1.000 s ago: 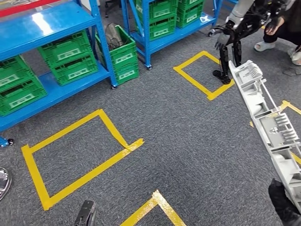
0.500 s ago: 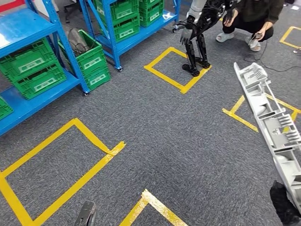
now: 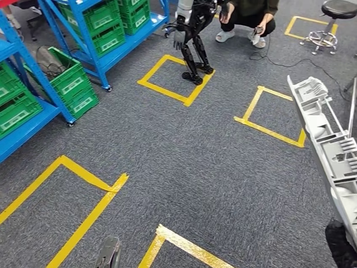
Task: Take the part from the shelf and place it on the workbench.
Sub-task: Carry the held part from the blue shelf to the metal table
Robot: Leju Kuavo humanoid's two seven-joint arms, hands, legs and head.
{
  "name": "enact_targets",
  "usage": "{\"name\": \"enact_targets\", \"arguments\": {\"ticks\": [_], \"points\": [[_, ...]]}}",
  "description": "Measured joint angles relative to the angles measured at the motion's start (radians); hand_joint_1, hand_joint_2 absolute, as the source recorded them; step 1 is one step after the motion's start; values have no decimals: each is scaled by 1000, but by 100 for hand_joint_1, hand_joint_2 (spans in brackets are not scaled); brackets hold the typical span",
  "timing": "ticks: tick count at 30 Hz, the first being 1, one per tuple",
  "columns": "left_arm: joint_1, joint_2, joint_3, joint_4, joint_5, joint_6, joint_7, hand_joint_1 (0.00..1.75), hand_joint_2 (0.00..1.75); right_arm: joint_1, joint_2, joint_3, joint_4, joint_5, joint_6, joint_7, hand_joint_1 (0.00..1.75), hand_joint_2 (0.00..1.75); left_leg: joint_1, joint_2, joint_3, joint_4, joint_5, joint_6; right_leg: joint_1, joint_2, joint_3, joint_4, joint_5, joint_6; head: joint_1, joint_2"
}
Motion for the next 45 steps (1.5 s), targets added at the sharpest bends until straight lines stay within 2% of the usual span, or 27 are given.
{"name": "enact_targets", "arguments": {"ticks": [2,4,5,7,9,10,11,13,15,17,19,21,22,23,25,27,28,30,32,34,35,37,38,39,41,43,45], "points": [[3,-1,-5,0,9,-4,-3,0,0,11,18,-5,-7,7,4,-2,175,175,5,-41,-18,49,-39,-9,-3,20,-1,-4,6,-13,-3,0],[11,0,-13,0,16,-5,-5,0,0,16,29,-8,-11,10,5,-5,175,175,8,-95,-74,178,-108,-12,-2,44,-5,-5,9,-21,-6,0],[16,0,-16,0,19,-5,-5,0,0,15,32,-9,-11,10,4,-6,175,175,8,-105,-104,245,-134,-12,-1,58,-6,-4,10,-24,-6,0],[22,1,-23,-1,27,-7,-2,0,0,15,35,-11,-11,10,3,-5,175,175,7,-112,-127,292,-128,-7,3,88,-7,-2,11,-25,-6,0],[20,1,-30,-1,39,-10,0,0,0,14,38,-12,-11,13,2,0,175,175,6,-130,-83,186,-53,5,6,117,-6,0,12,-25,-6,0],[19,3,-34,-2,45,-11,0,0,0,13,39,-12,-11,15,1,1,175,175,6,-153,-53,117,-22,13,7,129,-6,1,13,-24,-5,0],[18,4,-40,-3,51,-14,0,0,0,12,40,-12,-11,18,0,2,175,175,6,-173,-28,58,-1,19,7,141,-9,3,14,-21,-5,0],[15,10,-52,-5,62,-23,0,0,0,6,40,-11,-11,20,-4,6,175,175,4,-194,-10,9,4,24,2,162,-19,3,20,-10,-5,0],[10,15,-66,-8,72,-34,3,0,0,0,39,-11,-10,22,-7,14,175,175,3,-177,-7,-5,11,27,-2,175,-30,2,26,2,-6,0],[4,18,-78,-10,83,-39,6,0,0,-8,37,-10,-9,26,-9,22,175,175,7,-153,-3,-22,22,33,0,132,-55,37,3,11,-3,0],[4,22,-86,-11,92,-40,10,0,0,-21,33,-7,-7,29,-9,25,175,175,7,-125,-1,-29,27,37,-1,71,-110,147,-57,20,1,0],[9,27,-95,-11,101,-39,12,0,0,-29,31,-5,-4,30,-9,26,175,175,6,-94,-2,-28,26,37,-8,53,-160,258,-98,31,1,0],[11,29,-98,-11,105,-38,12,0,0,-30,31,-5,-2,30,-9,27,175,175,6,-80,-2,-27,24,36,-12,49,-162,270,-94,36,1,0],[11,30,-101,-11,110,-37,12,0,0,-31,30,-5,0,30,-9,28,175,175,7,-67,-1,-26,22,33,-15,44,-144,240,-72,40,2,0],[10,34,-107,-12,117,-35,12,0,0,-34,30,-5,2,30,-9,30,175,175,7,-46,1,-20,15,22,-19,13,-67,107,-19,45,2,0],[9,39,-114,-13,121,-34,13,0,0,-40,28,-4,4,30,-9,30,175,175,3,-31,2,-11,6,9,-17,-13,-15,19,0,36,1,0],[9,41,-118,-14,123,-33,13,0,0,-43,27,-3,5,30,-9,30,175,175,1,-24,3,-8,3,3,-14,-16,-10,11,-4,27,1,0],[8,43,-122,-14,126,-31,13,0,0,-45,26,-3,6,31,-9,31,175,175,3,-14,5,-6,0,-6,-12,3,-13,13,-1,9,-1,0],[7,42,-123,-14,129,-30,13,0,0,-47,26,-3,6,31,-10,31,175,175,9,-46,-6,28,-30,-14,-12,21,-15,11,3,-5,-2,0],[9,42,-125,-14,131,-29,13,0,0,-49,26,-3,7,31,-10,31,175,175,12,-95,-58,147,-98,-15,-9,41,-16,10,5,-16,-5,0],[12,42,-126,-14,132,-29,13,0,0,-50,26,-3,7,31,-10,31,175,175,12,-106,-93,222,-130,-13,-6,52,-18,10,6,-19,-5,0],[17,43,-127,-14,136,-29,14,0,0,-51,26,-3,8,31,-10,31,175,175,10,-112,-138,308,-147,-4,1,78,-19,11,7,-23,-5,0],[18,43,-128,-14,138,-29,14,0,0,-51,26,-3,8,31,-10,32,175,175,7,-115,-135,292,-123,4,3,92,-18,11,7,-24,-5,0],[18,44,-128,-14,140,-28,14,0,0,-51,26,-3,9,31,-10,32,175,175,2,-122,-114,238,-84,13,5,106,-17,11,8,-25,-5,0],[17,48,-129,-14,142,-27,14,0,0,-52,26,-3,10,33,-10,31,175,175,-7,-163,-57,97,-8,33,6,130,-16,12,9,-24,-5,0],[16,53,-129,-14,146,-26,14,0,0,-57,25,-3,12,34,-10,31,175,175,-11,-195,-25,20,13,42,4,153,-22,13,12,-17,-6,0],[14,53,-132,-14,151,-26,14,0,0,-59,25,-3,13,35,-11,31,175,175,-9,-184,-20,2,13,41,1,175,-32,11,19,-5,-7,0]]}}
